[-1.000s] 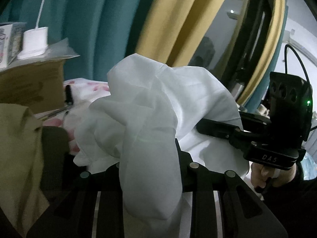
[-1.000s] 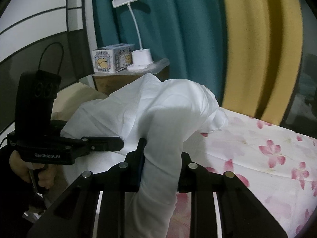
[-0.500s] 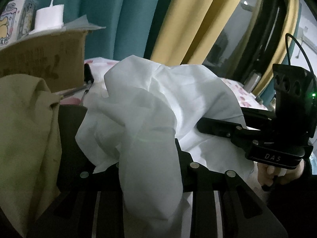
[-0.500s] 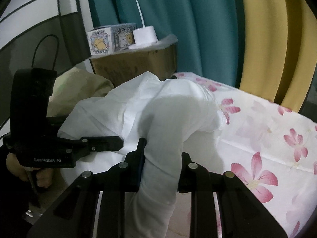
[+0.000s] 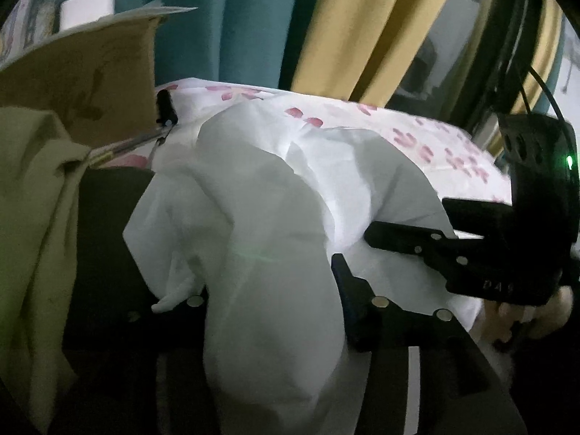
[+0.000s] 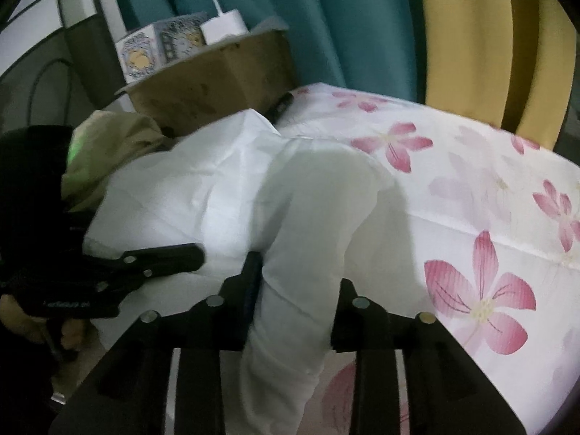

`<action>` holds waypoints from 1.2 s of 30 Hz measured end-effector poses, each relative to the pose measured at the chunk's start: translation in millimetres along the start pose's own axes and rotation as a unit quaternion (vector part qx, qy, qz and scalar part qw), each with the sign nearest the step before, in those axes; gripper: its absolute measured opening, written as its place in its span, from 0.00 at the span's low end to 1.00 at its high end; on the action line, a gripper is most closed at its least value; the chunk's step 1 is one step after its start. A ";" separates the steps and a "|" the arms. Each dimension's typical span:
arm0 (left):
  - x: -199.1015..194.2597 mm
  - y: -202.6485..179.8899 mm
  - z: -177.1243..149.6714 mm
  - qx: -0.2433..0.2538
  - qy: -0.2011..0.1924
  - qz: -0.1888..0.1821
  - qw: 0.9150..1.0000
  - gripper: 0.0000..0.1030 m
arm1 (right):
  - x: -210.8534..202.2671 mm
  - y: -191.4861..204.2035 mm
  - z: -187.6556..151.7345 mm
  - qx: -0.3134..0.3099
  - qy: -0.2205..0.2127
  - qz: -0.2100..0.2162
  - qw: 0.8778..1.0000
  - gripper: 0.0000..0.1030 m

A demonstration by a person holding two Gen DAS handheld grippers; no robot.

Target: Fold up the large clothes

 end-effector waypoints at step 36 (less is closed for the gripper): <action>13.0 10.4 47.3 -0.021 -0.016 0.063 0.998 0.54 | -15.8 -41.5 5.1 -0.009 -0.001 -0.086 0.996 0.61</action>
Point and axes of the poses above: each gripper's, at about its wrist camera, not at the fingertips, and x roughly the way its jaws point, y to its left, z to its top, the point moved 4 cm from there along x, roughly the way its jaws point, and after that the axes turned 14 degrees about -x, right-handed, at the moved point
